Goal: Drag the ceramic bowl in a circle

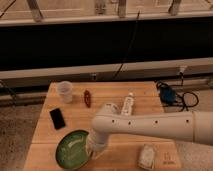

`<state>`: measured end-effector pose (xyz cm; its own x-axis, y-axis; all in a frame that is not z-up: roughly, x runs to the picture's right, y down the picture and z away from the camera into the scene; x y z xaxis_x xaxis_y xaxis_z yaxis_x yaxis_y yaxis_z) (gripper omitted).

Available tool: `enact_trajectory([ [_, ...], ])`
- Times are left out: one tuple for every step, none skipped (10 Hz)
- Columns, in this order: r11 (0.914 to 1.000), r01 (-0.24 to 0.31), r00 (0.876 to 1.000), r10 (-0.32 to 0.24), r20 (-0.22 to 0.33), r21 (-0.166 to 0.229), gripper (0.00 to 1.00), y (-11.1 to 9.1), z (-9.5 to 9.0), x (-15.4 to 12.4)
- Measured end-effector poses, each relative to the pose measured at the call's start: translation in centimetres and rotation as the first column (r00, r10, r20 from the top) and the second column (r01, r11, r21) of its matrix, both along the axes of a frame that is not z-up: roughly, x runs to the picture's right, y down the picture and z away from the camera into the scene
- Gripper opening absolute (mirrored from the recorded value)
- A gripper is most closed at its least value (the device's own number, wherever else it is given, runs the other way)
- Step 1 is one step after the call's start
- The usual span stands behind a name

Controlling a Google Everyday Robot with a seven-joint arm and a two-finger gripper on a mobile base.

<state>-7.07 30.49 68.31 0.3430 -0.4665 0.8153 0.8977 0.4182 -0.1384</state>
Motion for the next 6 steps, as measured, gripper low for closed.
enact_trajectory([
  [0.9999,0.011,1.000,-0.011,0.004,0.000,0.01,-0.6,0.6,-0.3],
  [0.9998,0.021,1.000,-0.021,0.007,0.001,0.01,-1.7,1.5,-0.6],
  [0.9997,0.025,1.000,-0.025,0.004,0.004,0.01,-2.6,2.3,-0.8],
  [0.9995,0.031,1.000,-0.031,-0.005,0.003,0.01,-3.2,2.9,-0.6],
  [0.9997,0.024,1.000,-0.024,-0.013,0.007,0.01,-3.9,3.6,-0.5],
  [0.9998,0.014,1.000,-0.014,-0.022,0.011,0.01,-4.4,4.0,-0.3],
])
